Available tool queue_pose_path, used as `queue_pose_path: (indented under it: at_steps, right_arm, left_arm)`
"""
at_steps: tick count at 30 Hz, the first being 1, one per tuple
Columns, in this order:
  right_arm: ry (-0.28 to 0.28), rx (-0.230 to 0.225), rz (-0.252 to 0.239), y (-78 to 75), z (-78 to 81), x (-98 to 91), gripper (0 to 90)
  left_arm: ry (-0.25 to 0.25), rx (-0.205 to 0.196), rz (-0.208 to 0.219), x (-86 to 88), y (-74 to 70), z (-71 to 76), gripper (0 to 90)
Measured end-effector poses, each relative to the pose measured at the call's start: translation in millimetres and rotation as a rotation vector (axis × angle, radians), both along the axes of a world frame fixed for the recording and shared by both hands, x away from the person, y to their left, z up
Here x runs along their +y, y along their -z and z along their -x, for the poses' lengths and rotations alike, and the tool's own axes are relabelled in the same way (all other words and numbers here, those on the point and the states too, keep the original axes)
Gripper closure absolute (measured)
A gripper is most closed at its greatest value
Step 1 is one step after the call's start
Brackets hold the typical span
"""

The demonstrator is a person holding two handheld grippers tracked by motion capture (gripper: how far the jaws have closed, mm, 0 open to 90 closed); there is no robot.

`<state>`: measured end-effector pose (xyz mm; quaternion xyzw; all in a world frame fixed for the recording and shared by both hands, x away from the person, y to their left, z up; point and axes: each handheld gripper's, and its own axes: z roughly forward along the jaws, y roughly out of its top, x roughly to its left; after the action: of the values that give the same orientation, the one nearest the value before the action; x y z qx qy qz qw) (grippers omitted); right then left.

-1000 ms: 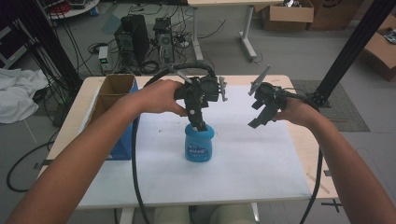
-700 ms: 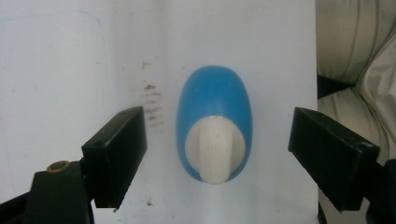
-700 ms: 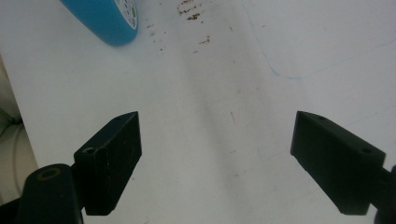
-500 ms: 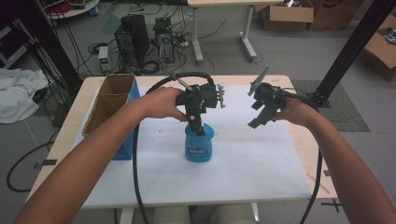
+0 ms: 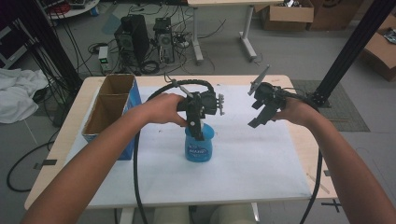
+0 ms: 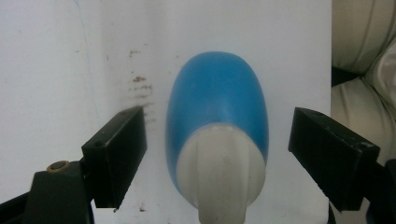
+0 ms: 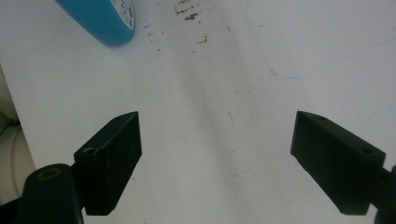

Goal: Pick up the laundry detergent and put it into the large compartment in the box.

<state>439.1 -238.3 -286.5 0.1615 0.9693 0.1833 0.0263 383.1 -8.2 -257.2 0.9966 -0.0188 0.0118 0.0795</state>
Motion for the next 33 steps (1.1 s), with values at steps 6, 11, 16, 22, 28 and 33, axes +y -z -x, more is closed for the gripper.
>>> queue_pose_path:
  at_steps: [6, 11, 16, 22, 28, 33]
  right_arm:
    - [-0.006, -0.001, 0.002, 0.1, 0.4, 0.9, 16.4]
    - [-0.003, 0.002, 0.003, 0.4, 0.6, 1.2, 16.5]
    - [-0.004, 0.003, -0.002, 0.8, 0.6, 0.8, 16.5]
    - [0.000, 0.009, -0.005, 3.4, -0.1, -2.0, 16.6]
    - [0.002, 0.010, -0.008, 3.2, -0.3, -2.5, 16.7]
    - [0.001, 0.009, -0.007, 3.8, -0.8, -2.0, 16.7]
  left_arm:
    - [0.005, -0.005, -0.014, -1.5, 5.8, 0.4, 20.0]
    - [0.004, -0.006, -0.027, -2.4, 12.9, -0.3, 20.0]
    - [-0.004, -0.002, -0.031, -2.1, 18.6, -1.4, 20.1]
    - [-0.003, 0.000, -0.044, -2.0, 26.3, -2.6, 20.3]
    - [-0.004, -0.002, -0.044, -1.9, 29.4, -3.4, 21.4]
    - [-0.007, -0.001, -0.037, -0.8, 28.6, -4.2, 23.2]
